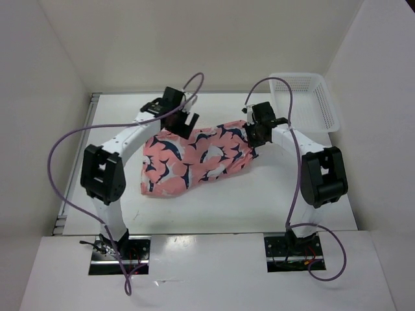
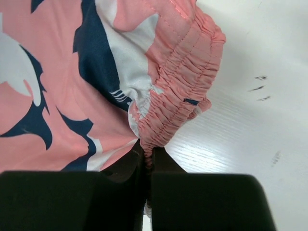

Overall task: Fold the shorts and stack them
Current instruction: Fold the shorts

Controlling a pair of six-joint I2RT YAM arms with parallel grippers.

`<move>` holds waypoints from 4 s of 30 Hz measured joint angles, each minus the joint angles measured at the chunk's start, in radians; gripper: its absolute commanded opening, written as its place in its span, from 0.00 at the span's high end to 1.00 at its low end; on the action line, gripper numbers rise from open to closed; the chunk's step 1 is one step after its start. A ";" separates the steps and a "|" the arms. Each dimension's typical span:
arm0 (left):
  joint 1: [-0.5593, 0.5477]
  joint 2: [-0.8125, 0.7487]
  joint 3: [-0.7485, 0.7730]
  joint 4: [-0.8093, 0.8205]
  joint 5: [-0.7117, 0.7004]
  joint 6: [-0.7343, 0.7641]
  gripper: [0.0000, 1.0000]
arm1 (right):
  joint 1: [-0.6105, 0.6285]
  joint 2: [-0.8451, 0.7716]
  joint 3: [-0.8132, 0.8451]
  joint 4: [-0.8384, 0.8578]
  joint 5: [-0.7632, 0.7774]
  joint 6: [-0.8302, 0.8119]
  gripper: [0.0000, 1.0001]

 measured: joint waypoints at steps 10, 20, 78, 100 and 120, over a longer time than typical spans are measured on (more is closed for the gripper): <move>0.215 -0.089 -0.312 -0.004 -0.010 0.000 0.00 | -0.032 -0.043 0.035 -0.127 0.059 -0.127 1.00; 0.233 0.022 -0.320 0.005 0.131 0.002 0.02 | -0.037 -0.045 0.090 -0.164 0.179 -0.200 1.00; 0.164 0.306 0.099 -0.042 0.411 0.000 0.55 | 0.644 -0.021 0.288 -0.148 0.278 -0.254 0.40; 0.089 0.191 0.113 -0.265 0.449 -0.001 0.27 | 0.592 -0.106 -0.109 0.103 0.122 -0.430 0.36; 0.093 0.239 0.072 -0.280 0.394 -0.004 0.58 | 0.592 -0.083 -0.146 0.159 0.015 -0.455 0.47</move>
